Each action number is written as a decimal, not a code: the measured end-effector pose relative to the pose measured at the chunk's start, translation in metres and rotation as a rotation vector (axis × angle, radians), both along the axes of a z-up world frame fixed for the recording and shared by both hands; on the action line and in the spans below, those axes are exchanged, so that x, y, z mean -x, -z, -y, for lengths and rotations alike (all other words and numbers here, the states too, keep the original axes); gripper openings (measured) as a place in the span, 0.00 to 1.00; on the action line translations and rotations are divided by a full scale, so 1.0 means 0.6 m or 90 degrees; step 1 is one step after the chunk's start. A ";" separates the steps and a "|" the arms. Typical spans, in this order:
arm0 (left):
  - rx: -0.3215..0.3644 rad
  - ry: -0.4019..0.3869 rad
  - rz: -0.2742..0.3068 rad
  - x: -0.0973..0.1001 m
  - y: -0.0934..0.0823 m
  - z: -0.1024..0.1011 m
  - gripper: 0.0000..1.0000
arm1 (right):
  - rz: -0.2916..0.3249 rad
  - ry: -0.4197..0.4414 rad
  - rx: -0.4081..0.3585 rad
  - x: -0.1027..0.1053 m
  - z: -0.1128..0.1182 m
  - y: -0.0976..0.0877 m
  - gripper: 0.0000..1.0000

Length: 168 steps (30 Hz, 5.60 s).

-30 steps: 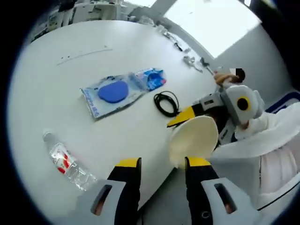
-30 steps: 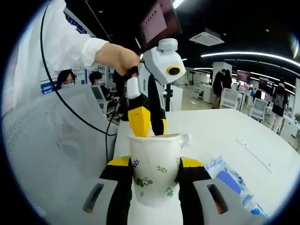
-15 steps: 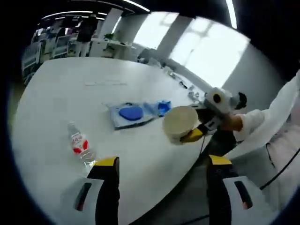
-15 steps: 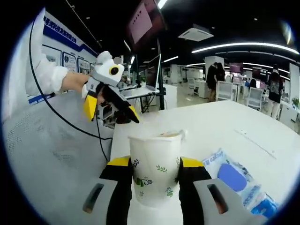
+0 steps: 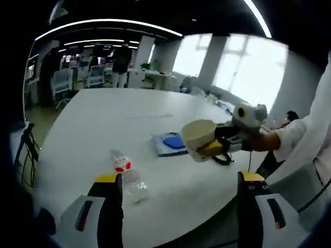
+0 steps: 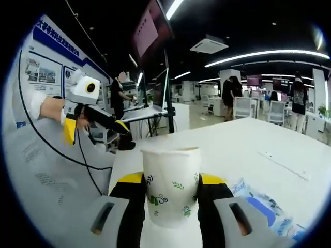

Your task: Arrange the tabletop items into an orderly group along one side of the table until the central work area is clear of visible clutter.

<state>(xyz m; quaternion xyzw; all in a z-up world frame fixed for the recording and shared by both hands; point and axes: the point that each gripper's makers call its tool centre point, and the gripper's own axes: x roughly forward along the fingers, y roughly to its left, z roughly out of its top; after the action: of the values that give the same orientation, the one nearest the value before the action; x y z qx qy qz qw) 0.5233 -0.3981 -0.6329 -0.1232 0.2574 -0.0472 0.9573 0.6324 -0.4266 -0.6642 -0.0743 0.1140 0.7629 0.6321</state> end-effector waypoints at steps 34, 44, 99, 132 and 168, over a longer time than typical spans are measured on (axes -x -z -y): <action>0.032 -0.052 0.033 0.009 -0.008 -0.038 0.77 | 0.020 0.034 0.003 -0.128 -0.206 0.078 0.37; -0.005 -0.094 0.022 0.009 0.005 -0.069 0.86 | 0.018 0.052 0.014 -0.159 -0.236 0.129 0.37; 0.028 -0.091 -0.020 0.025 0.027 -0.074 0.82 | 0.028 0.057 0.126 -0.163 -0.198 0.208 0.44; 0.026 -0.118 -0.014 0.027 0.017 -0.091 0.85 | -0.006 0.140 0.089 -0.165 -0.132 0.106 0.82; 0.092 -0.157 -0.236 -0.072 0.126 -0.134 0.77 | -0.066 0.309 0.050 -0.178 0.096 0.066 0.73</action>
<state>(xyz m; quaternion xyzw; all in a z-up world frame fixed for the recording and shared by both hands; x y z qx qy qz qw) 0.5663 -0.3175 -0.7084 -0.2288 0.4075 0.0748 0.8809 0.7391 -0.4844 -0.7040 -0.0302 0.1904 0.5864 0.7867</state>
